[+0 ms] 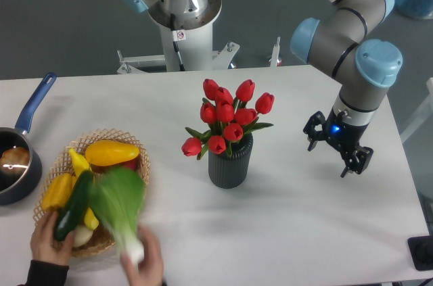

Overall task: Pick up the flowers from the vase
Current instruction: 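Move the open gripper toward the red tulip stems above the vase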

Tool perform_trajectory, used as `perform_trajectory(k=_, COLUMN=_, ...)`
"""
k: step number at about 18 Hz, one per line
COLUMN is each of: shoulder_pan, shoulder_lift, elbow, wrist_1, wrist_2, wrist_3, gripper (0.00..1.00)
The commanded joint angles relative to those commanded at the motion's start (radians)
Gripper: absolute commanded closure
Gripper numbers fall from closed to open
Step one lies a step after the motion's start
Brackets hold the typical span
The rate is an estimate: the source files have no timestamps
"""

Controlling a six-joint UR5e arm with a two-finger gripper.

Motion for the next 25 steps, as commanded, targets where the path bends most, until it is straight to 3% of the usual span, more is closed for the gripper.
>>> perform_trajectory(k=6, shoulder_pan=-0.012, shoulder_lift=0.0, elbow=-0.012, wrist_1=0.002, wrist_2=0.005, wrist_3=-0.018, gripper=0.0)
perform_trajectory(k=11, shoulder_pan=-0.005, shoulder_lift=0.015, elbow=-0.129, wrist_1=0.008, wrist_2=-0.047, wrist_3=-0.011, gripper=0.0)
perform_trajectory(k=16, shoulder_pan=0.052, shoulder_lift=0.066, elbow=-0.231, wrist_1=0.014, wrist_2=-0.334, wrist_3=-0.014, gripper=0.0)
perform_trajectory(k=20, shoulder_pan=0.129, shoulder_lift=0.089, elbow=-0.31, wrist_1=-0.023, wrist_2=-0.615, wrist_3=-0.025, gripper=0.0)
perform_trajectory(k=22, shoulder_pan=0.138, shoulder_lift=0.106, elbow=-0.324, wrist_1=-0.049, wrist_2=-0.672, wrist_3=-0.023, gripper=0.0)
perform_trajectory(k=25, shoulder_pan=0.173, shoulder_lift=0.165, elbow=-0.322, wrist_1=-0.099, wrist_2=-0.67, wrist_3=-0.02, gripper=0.0)
